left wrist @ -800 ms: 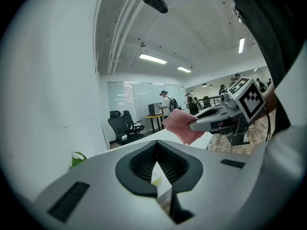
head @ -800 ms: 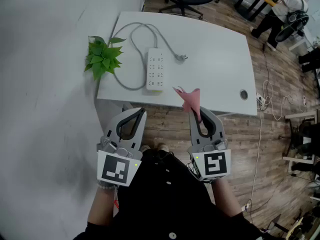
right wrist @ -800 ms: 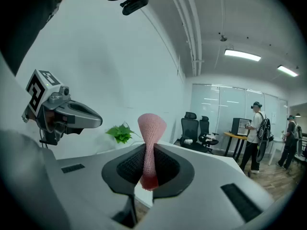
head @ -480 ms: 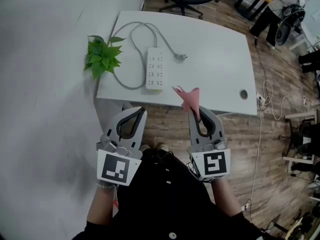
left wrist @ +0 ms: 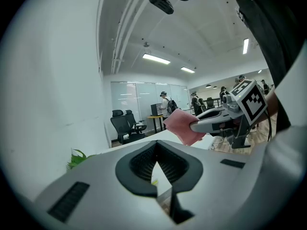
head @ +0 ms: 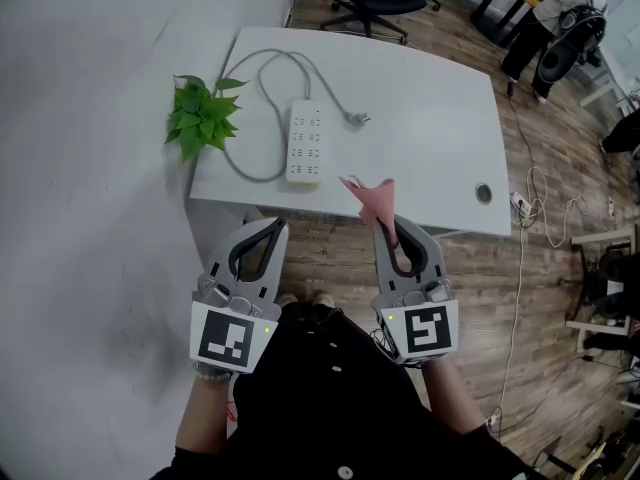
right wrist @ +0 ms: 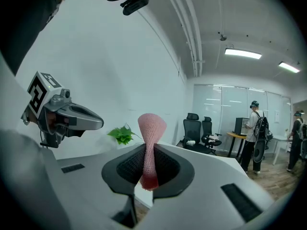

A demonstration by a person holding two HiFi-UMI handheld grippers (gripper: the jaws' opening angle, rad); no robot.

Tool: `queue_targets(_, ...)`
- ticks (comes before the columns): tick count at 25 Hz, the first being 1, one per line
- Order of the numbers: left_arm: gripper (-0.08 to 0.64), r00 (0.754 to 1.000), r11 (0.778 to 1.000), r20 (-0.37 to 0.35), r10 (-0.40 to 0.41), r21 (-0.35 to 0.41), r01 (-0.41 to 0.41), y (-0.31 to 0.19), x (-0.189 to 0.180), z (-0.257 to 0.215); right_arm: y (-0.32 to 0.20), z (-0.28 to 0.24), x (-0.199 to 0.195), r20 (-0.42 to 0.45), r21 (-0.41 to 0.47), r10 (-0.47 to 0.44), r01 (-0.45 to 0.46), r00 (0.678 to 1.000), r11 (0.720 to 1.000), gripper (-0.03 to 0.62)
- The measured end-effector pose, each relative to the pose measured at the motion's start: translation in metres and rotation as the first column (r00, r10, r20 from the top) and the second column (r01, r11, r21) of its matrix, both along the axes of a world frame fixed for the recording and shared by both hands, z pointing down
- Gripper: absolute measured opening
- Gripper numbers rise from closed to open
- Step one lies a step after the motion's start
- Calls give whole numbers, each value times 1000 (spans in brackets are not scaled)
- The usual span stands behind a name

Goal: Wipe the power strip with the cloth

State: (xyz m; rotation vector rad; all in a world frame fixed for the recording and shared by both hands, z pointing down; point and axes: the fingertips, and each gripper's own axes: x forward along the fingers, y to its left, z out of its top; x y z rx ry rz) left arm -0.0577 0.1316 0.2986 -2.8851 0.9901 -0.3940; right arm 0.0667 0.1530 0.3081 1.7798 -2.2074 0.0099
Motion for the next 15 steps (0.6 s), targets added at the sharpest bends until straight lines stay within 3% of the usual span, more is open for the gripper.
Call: queue_targets(15,12,996,997,-54,-66,-33,64,35,34,-5,32,1,45,24,19,-3,3,1000,1000,57)
